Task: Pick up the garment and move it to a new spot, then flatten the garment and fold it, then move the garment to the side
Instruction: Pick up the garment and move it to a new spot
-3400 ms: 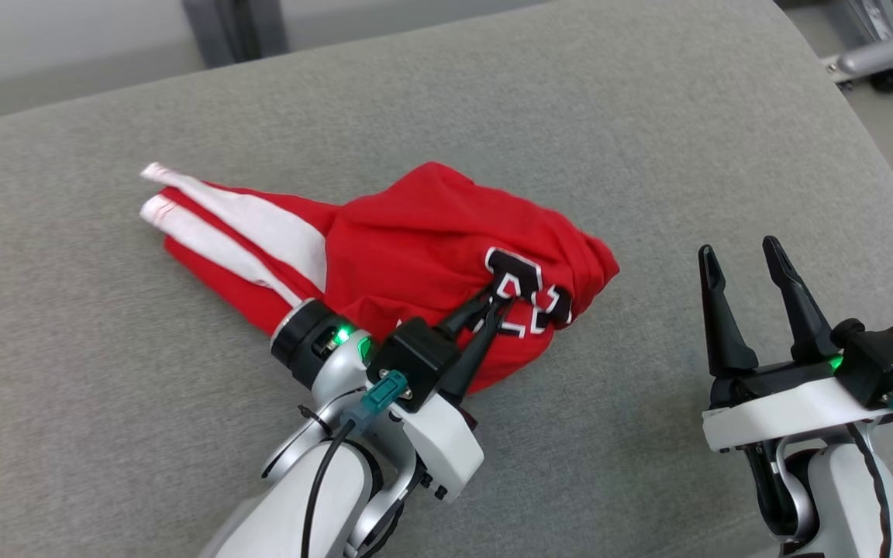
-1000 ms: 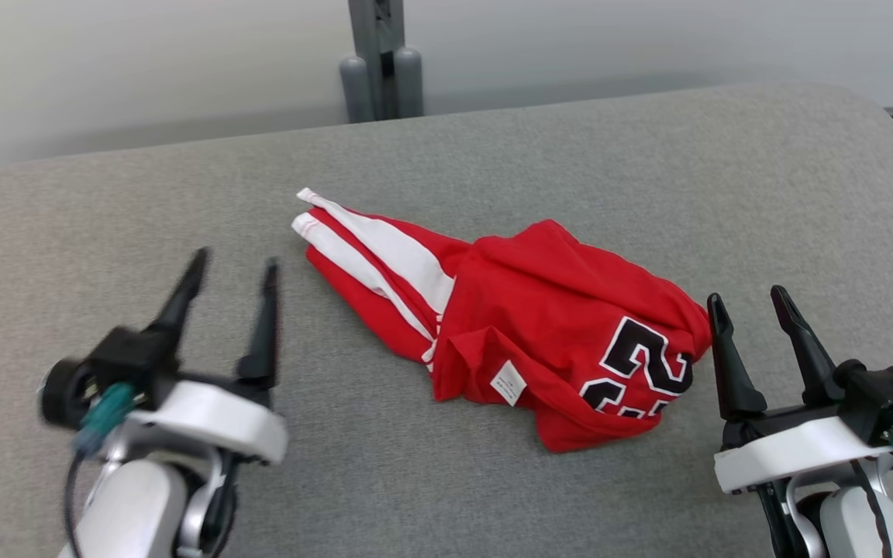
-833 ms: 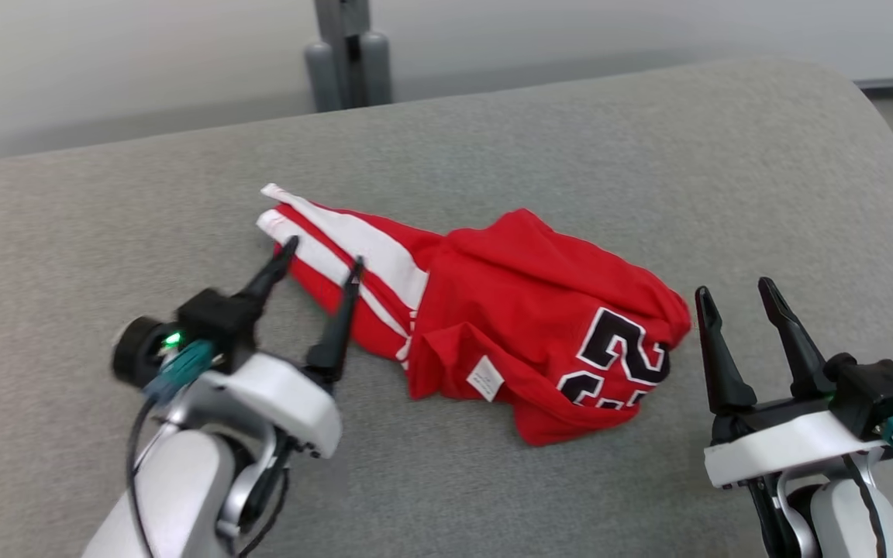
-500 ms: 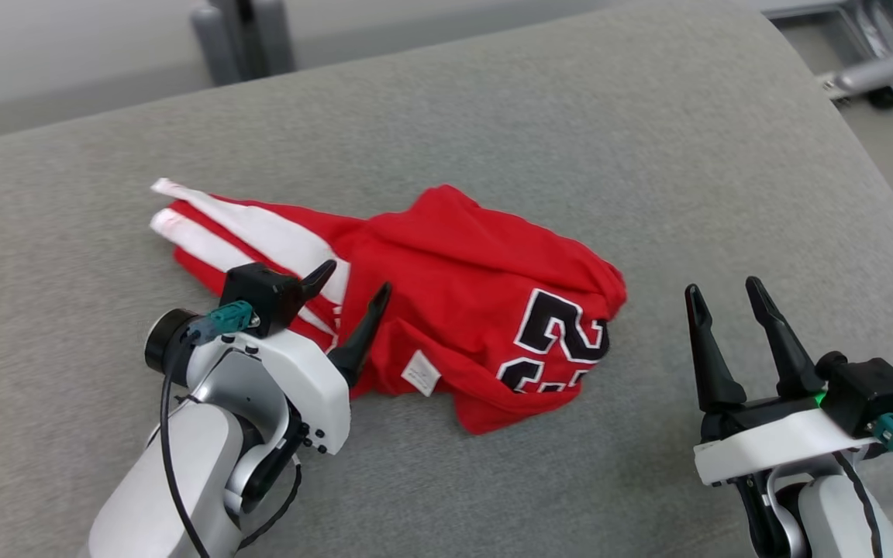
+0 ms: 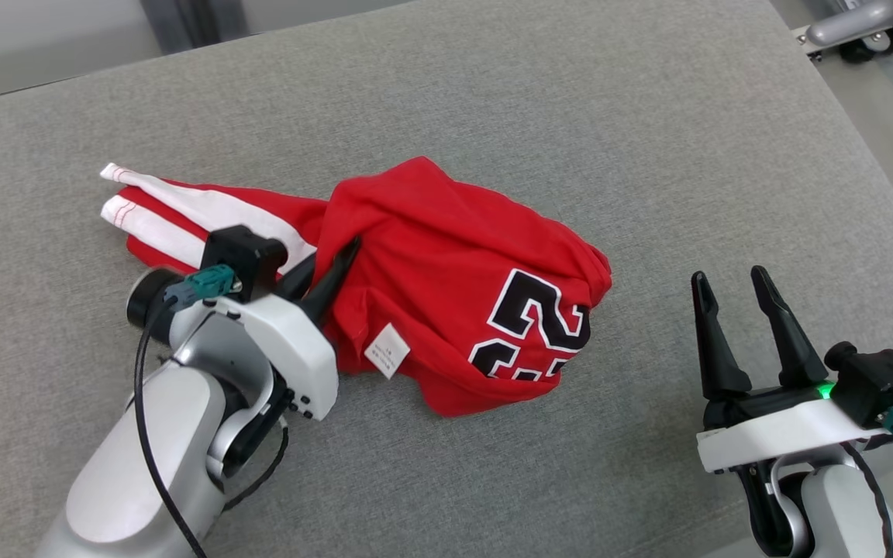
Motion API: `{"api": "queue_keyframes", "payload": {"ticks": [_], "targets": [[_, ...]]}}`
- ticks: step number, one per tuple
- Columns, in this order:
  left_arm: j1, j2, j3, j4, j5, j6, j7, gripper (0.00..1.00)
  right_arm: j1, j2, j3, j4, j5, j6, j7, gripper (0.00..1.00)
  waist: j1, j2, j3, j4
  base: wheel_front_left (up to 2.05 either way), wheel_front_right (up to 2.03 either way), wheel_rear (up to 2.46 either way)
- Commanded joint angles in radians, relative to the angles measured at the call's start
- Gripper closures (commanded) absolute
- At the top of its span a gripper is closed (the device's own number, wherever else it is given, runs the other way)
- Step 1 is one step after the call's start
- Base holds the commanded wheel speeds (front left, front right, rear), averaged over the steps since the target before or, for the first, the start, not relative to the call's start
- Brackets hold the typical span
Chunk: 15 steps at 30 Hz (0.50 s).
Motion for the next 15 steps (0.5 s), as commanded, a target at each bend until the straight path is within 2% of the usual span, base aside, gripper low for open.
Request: {"api": "queue_keyframes", "payload": {"ticks": [1, 8, 15], "targets": [[-0.026, 0.008, 0.001, -0.022, 0.015, -0.003, -0.010, 1.00, -0.007, -0.007, -0.008, -0.004, 0.000, 0.002, -0.004, 0.00, 0.0000, 0.0000, -0.003, 0.011, 0.00, 0.00, 0.00], [-0.089, 0.038, 0.010, -0.236, 0.077, 0.016, -0.055, 1.00, -0.006, -0.007, -0.043, -0.011, -0.016, 0.002, -0.004, 0.00, 0.0000, 0.0000, -0.023, 0.059, 0.00, 0.00, 0.00], [-0.219, 0.107, 0.037, -0.438, 0.128, 0.005, 0.007, 1.00, -0.012, -0.007, -0.060, -0.014, -0.020, 0.002, -0.004, 0.00, 0.0000, 0.0000, -0.043, 0.098, 0.00, 0.00, 0.00]]}}
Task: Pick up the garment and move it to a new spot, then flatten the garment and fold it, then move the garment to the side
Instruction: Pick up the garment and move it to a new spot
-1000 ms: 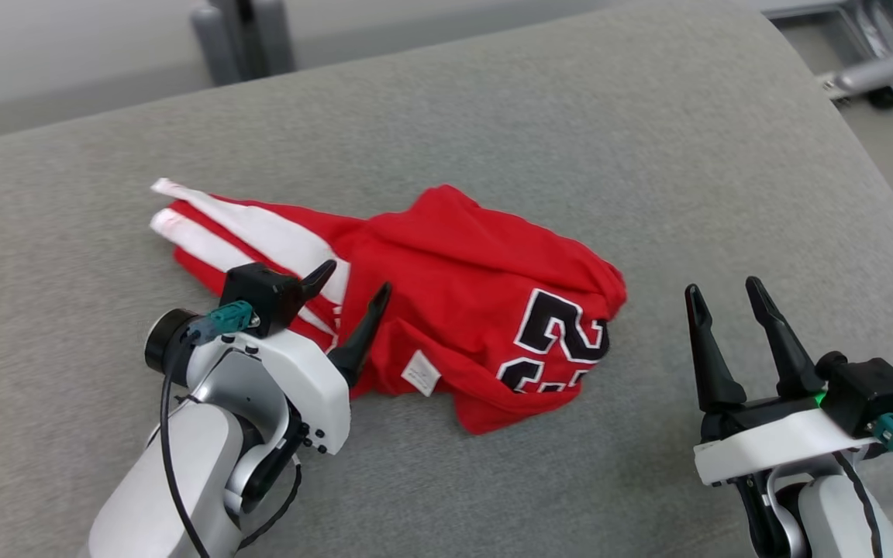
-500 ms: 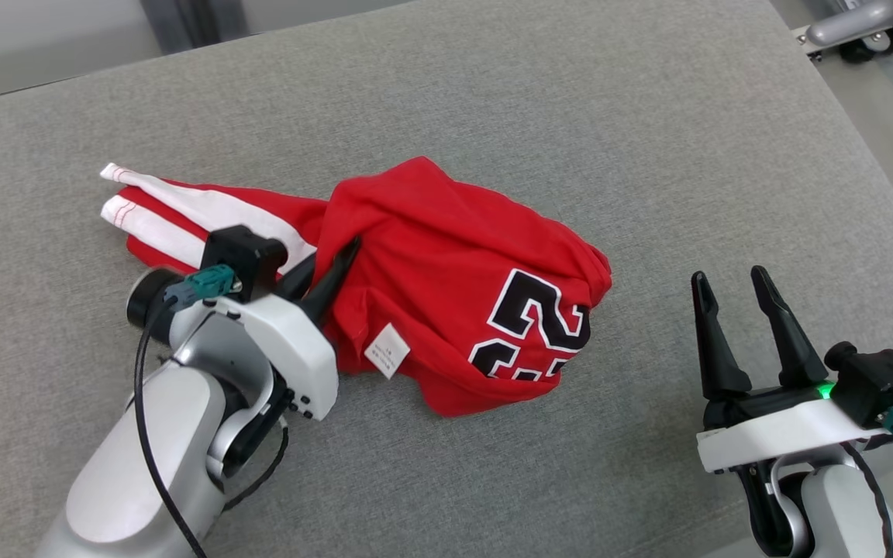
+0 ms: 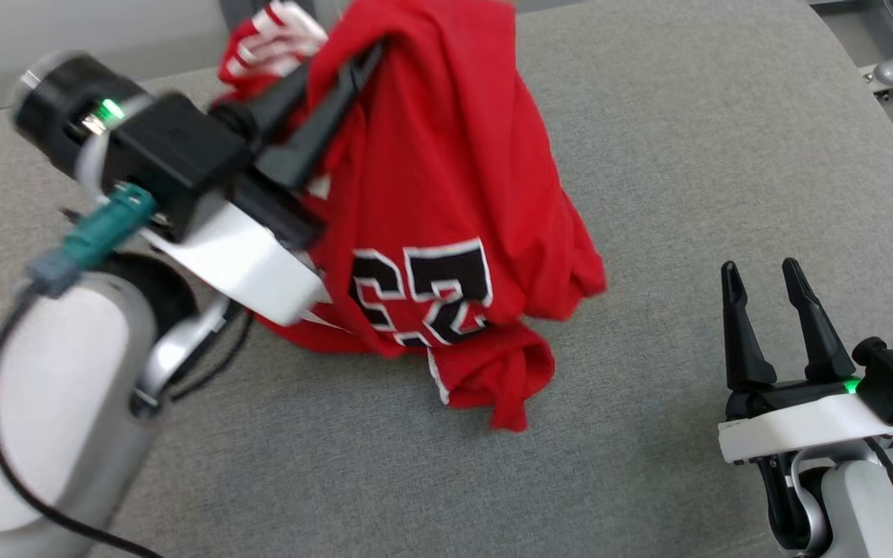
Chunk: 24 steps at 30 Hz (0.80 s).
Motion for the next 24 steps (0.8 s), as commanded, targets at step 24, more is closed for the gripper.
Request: {"api": "queue_keyframes", "payload": {"ticks": [24], "targets": [[0.126, 0.166, 0.438, 0.071, -0.028, 0.197, -0.067, 1.00, 0.010, -0.007, -0.040, -0.009, -0.070, 0.002, -0.003, 0.00, 0.0000, 0.0000, -0.028, 0.205, 0.00, 0.00, 0.00]]}}
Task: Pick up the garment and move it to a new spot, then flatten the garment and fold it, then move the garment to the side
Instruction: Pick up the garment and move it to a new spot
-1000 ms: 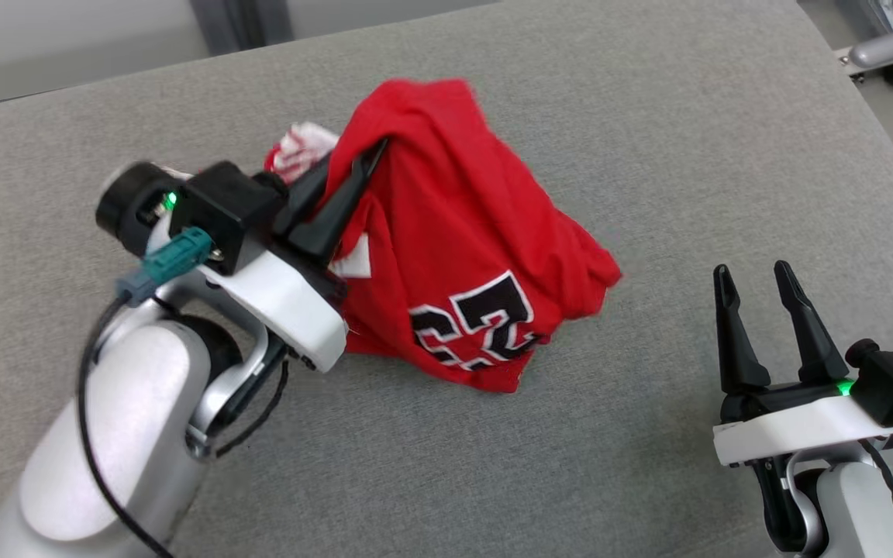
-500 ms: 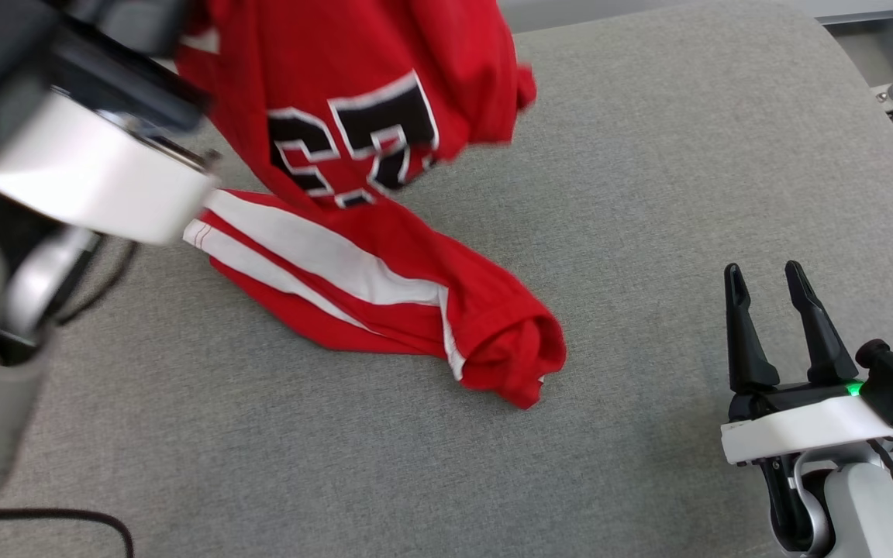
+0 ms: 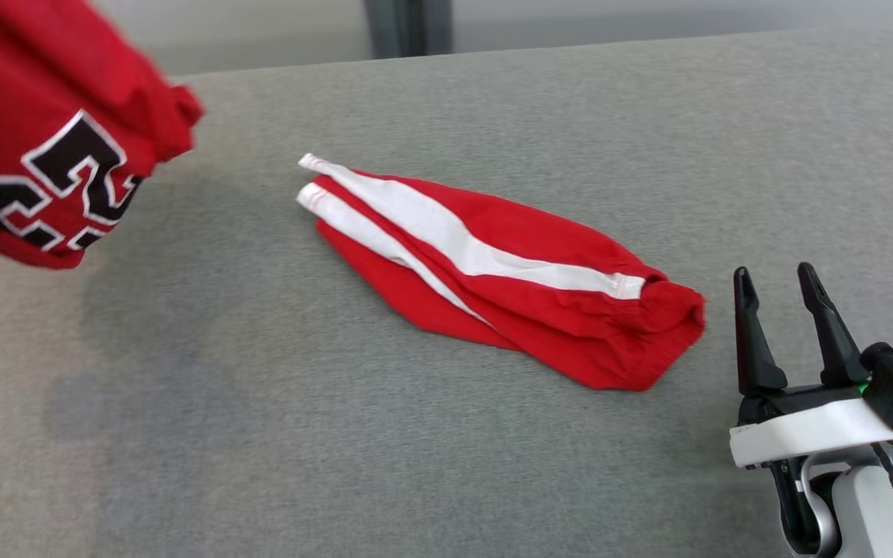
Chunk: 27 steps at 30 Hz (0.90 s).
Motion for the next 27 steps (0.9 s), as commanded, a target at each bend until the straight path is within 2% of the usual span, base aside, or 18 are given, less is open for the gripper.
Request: {"api": "queue_keyframes", "payload": {"ticks": [1, 3, 6, 12, 18, 27], "targets": [[0.082, -0.026, 0.043, 0.057, -0.024, 0.031, -0.054, 1.00, -0.008, -0.008, 0.000, -0.003, -0.021, 0.002, 0.007, 0.00, 0.0000, 0.0000, 0.001, 0.060, 0.00, 0.00, 0.00], [0.130, -0.050, 0.074, 0.107, -0.045, 0.051, -0.090, 1.00, -0.017, -0.007, -0.001, -0.012, -0.033, 0.002, 0.017, 0.00, 0.0000, 0.0000, 0.007, 0.084, 0.00, 0.00, 0.00], [0.175, -0.078, 0.108, 0.207, -0.081, 0.057, -0.138, 1.00, -0.021, -0.007, 0.006, -0.034, -0.049, 0.002, 0.038, 0.00, 0.0000, 0.0000, 0.018, 0.114, 0.00, 0.00, 0.00], [0.157, -0.098, 0.137, 0.434, -0.120, 0.018, -0.239, 1.00, -0.028, -0.007, 0.036, -0.078, -0.066, 0.002, 0.076, 0.00, 0.0000, 0.0000, 0.030, 0.135, 0.00, 0.00, 0.00], [0.082, -0.074, 0.171, 0.699, -0.145, -0.028, -0.338, 1.00, -0.035, -0.008, 0.054, -0.093, -0.064, 0.002, 0.090, 0.00, 0.0000, 0.0000, 0.054, 0.120, 0.00, 0.00, 0.00], [-0.001, -0.064, 0.210, 1.047, -0.200, -0.100, -0.374, 1.00, -0.050, -0.007, 0.062, -0.093, -0.058, 0.002, 0.091, 0.00, 0.0000, 0.0000, 0.088, 0.074, 0.00, 0.00, 0.00]]}}
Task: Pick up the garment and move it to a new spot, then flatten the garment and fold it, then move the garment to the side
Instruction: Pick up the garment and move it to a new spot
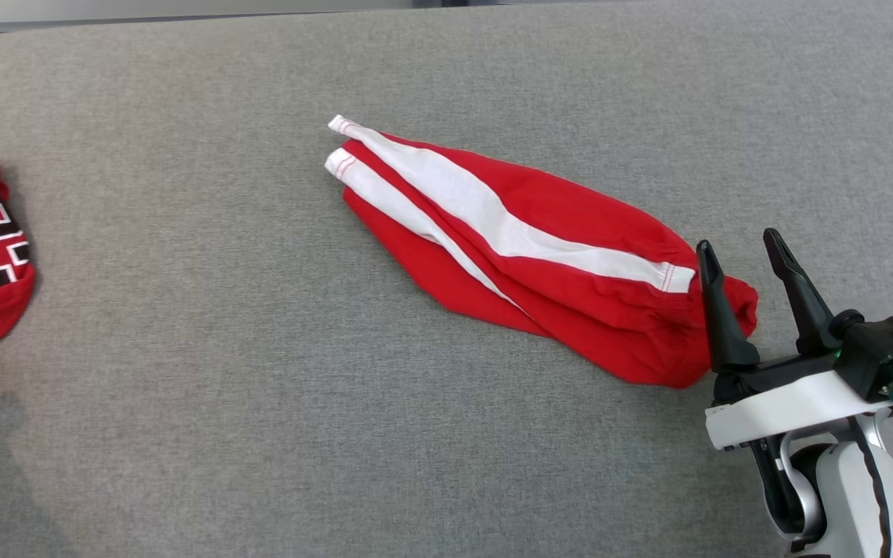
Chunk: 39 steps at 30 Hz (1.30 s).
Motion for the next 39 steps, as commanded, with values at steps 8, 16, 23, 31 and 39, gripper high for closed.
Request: {"api": "queue_keyframes", "payload": {"ticks": [8, 16, 23, 31, 39], "targets": [[0.013, 0.005, 0.056, 0.113, -0.012, -0.011, -0.029, 0.00, -0.012, -0.007, -0.001, 0.008, 0.002, 0.002, -0.016, 0.00, 0.0000, 0.0000, -0.007, -0.017, 0.00, 0.00, 0.00], [0.163, -0.065, 0.165, -0.131, 0.080, 0.012, -0.029, 0.00, 0.008, -0.007, -0.021, 0.030, 0.010, 0.002, -0.036, 0.00, 0.0000, 0.0000, -0.052, 0.025, 0.00, 0.00, 0.00], [0.338, -0.224, 0.200, -0.472, 0.217, 0.015, -0.029, 0.00, 0.023, -0.007, -0.027, 0.048, 0.006, 0.002, -0.038, 0.00, 0.0000, 0.0000, -0.103, 0.053, 0.00, 0.00, 0.00], [0.480, -0.352, 0.073, -0.768, 0.321, 0.000, -0.014, 0.00, 0.046, -0.007, -0.036, 0.052, 0.002, 0.002, -0.032, 0.00, 0.0000, 0.0000, -0.136, 0.054, 0.00, 0.00, 0.00], [0.490, -0.380, -0.086, -0.915, 0.379, -0.024, 0.066, 0.00, 0.072, -0.007, -0.017, 0.055, 0.007, 0.002, -0.036, 0.00, 0.0000, 0.0000, -0.152, -0.006, 0.00, 0.00, 0.00]]}}
